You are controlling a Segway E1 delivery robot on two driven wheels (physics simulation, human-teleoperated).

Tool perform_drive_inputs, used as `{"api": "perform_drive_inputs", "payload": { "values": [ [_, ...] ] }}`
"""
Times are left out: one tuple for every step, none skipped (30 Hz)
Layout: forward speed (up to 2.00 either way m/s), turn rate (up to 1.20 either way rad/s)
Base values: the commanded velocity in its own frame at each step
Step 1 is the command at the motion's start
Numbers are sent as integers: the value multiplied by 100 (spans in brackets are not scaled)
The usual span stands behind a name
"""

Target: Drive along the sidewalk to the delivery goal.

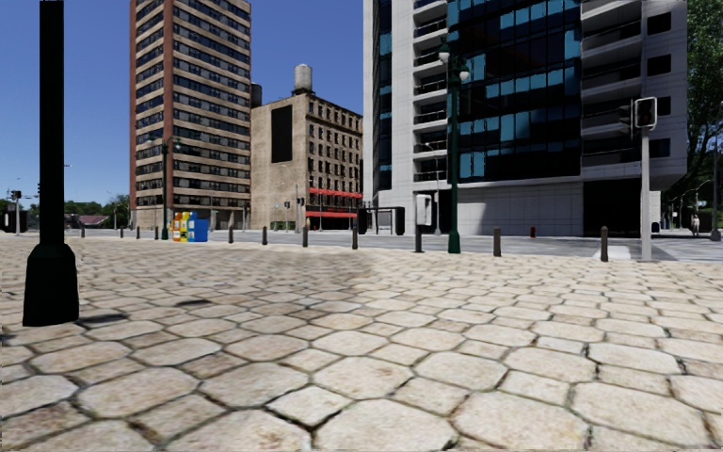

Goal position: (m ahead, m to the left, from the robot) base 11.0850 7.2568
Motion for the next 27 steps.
{"api": "perform_drive_inputs", "payload": {
  "values": [
    [200, 0],
    [200, 0],
    [200, 0],
    [200, 0],
    [200, 0],
    [200, 0],
    [200, 0],
    [200, 0],
    [200, 0],
    [200, 0],
    [200, 0],
    [200, 0],
    [200, 0],
    [200, 0],
    [200, 0],
    [200, 0],
    [200, 0],
    [200, 0],
    [200, 0],
    [200, 0],
    [200, 0],
    [200, 0],
    [200, 0],
    [200, 0],
    [200, 0],
    [200, 0],
    [200, 0]
  ]
}}
